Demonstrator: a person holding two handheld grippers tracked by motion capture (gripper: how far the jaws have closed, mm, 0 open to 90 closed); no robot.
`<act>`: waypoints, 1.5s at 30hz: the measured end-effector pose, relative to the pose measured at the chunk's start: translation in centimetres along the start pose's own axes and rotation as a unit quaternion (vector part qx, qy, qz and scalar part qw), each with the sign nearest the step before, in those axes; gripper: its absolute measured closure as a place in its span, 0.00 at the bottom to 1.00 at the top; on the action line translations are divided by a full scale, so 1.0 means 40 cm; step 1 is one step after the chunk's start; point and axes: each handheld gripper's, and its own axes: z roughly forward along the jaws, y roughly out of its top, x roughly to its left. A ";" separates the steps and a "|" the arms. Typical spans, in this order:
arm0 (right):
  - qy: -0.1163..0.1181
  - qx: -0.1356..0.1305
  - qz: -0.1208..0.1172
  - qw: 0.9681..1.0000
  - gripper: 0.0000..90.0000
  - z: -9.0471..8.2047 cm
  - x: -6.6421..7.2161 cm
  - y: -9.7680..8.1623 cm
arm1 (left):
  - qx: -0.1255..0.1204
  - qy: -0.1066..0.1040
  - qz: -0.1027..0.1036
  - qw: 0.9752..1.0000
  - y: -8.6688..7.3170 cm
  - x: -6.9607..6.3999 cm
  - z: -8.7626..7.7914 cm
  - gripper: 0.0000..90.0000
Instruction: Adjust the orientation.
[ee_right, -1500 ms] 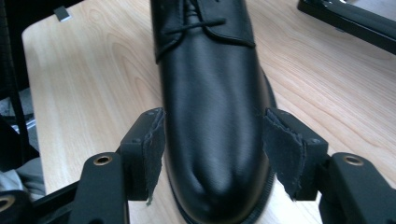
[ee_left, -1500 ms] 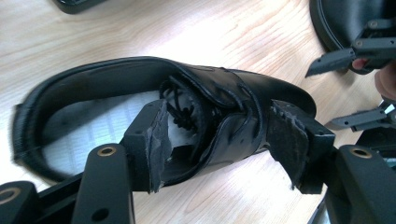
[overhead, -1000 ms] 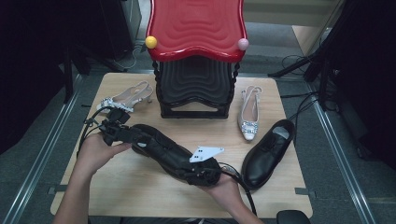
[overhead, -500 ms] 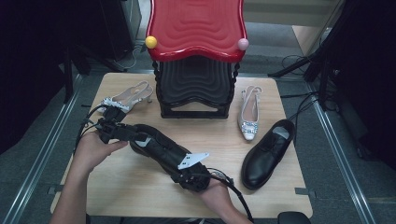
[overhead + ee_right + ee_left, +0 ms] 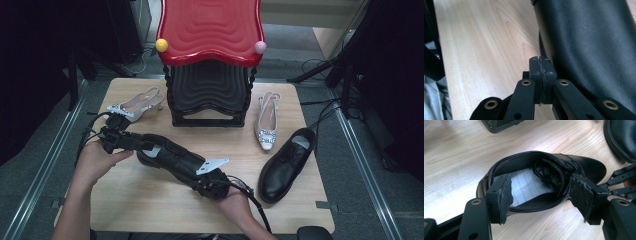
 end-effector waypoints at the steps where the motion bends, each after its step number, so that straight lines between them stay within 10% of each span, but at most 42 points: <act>1: -0.002 -0.001 0.003 1.000 1.00 -0.001 -0.005 0.000 | 0.000 0.000 -0.002 1.000 -0.001 0.001 -0.002 0.39; 34: -0.049 -0.025 0.046 0.997 1.00 -0.018 -0.153 0.050 | -0.027 0.042 -0.053 0.997 -0.092 0.063 -0.066 0.42; 45: -0.065 -0.032 0.054 0.996 1.00 -0.019 -0.178 0.060 | -0.057 0.078 -0.051 0.994 -0.121 0.099 -0.074 0.93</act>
